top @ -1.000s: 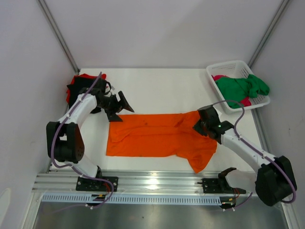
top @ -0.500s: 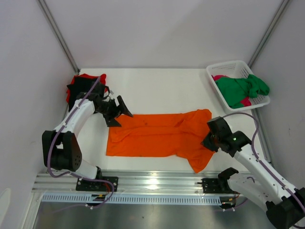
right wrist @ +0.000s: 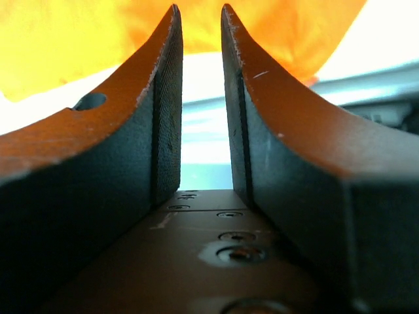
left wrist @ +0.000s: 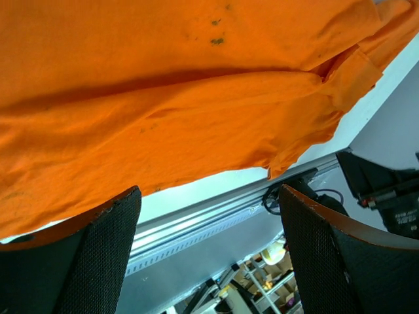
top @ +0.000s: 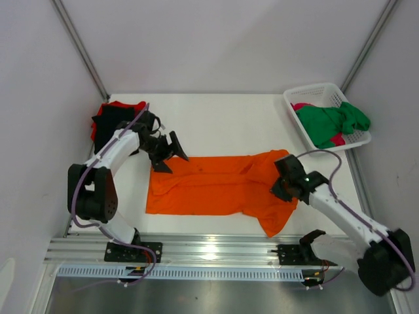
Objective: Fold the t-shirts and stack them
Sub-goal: Fold the flattened tshirt in 1/3 of the way
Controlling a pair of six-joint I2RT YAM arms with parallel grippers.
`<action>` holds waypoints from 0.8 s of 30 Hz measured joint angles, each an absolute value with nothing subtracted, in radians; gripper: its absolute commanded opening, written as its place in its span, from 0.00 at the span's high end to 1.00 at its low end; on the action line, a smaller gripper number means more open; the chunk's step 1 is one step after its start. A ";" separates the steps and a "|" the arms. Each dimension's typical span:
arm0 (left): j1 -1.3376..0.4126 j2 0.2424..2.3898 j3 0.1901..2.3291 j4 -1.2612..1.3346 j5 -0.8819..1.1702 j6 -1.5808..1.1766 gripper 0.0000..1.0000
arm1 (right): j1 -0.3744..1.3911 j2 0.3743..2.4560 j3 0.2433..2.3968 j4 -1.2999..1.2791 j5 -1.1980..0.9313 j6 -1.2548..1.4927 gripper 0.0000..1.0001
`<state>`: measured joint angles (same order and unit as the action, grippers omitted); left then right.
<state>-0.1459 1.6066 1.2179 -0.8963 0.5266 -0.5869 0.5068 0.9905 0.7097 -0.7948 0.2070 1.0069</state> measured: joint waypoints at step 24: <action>-0.240 1.765 1.227 -0.815 0.505 -0.624 0.12 | 0.468 1.803 1.118 -0.484 0.104 0.873 0.73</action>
